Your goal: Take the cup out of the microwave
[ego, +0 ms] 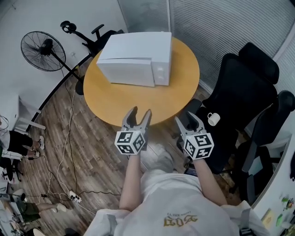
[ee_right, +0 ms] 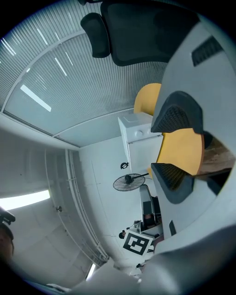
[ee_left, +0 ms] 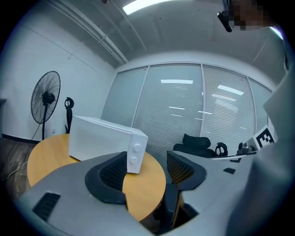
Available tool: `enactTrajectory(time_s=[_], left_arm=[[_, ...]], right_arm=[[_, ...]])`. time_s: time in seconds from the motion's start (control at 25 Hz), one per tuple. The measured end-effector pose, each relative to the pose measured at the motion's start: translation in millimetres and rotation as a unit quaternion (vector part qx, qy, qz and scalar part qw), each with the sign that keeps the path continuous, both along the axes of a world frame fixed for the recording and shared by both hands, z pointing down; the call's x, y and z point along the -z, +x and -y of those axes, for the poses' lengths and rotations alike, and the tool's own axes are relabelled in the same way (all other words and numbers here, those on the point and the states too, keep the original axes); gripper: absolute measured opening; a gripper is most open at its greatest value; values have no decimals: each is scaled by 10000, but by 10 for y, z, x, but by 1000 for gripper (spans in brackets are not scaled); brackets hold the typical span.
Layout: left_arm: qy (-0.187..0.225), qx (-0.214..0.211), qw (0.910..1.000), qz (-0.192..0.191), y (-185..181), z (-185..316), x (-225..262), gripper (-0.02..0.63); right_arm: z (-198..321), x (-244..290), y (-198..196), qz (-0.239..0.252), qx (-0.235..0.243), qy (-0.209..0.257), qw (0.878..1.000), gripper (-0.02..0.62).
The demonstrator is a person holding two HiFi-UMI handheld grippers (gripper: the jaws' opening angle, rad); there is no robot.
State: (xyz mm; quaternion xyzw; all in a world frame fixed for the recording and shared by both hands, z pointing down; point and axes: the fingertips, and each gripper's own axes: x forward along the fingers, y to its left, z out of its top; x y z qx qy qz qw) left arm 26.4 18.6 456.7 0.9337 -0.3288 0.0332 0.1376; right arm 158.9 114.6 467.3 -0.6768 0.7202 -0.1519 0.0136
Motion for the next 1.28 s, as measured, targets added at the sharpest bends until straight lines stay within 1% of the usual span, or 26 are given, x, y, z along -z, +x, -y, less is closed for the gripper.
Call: enactTrajectory(time_s=[0.28,0.52,0.72,0.96,1.04,1.12,1.28], left_arm=[[151,-127,9995,261,315,735,18,272],[284,-274,9980,493,551,1229,53,272],[520,-331,9956,703,695,1544,88,278],[632,-491,9920,982,840,1780,64,296],[711,-543,9895,1139,889,1846,39,304],[890,-606,9845,1382,943,1898,23,304],[1347,-726,9681,1982,1067,1968,-4,304]], right_arm=[[727,0,271,58,-108,-30,9999,202],[1232,23,417,76,-201,-72,9997,201],[1538,24,457,45,-179,-128,9997,199],[1767,22,527,53,-245,-163,9996,199],[1823,30,551,51,-263,-152,9995,199],[1869,37,576,82,-280,-118,9995,198],[1930,50,627,136,-330,-54,9993,198]])
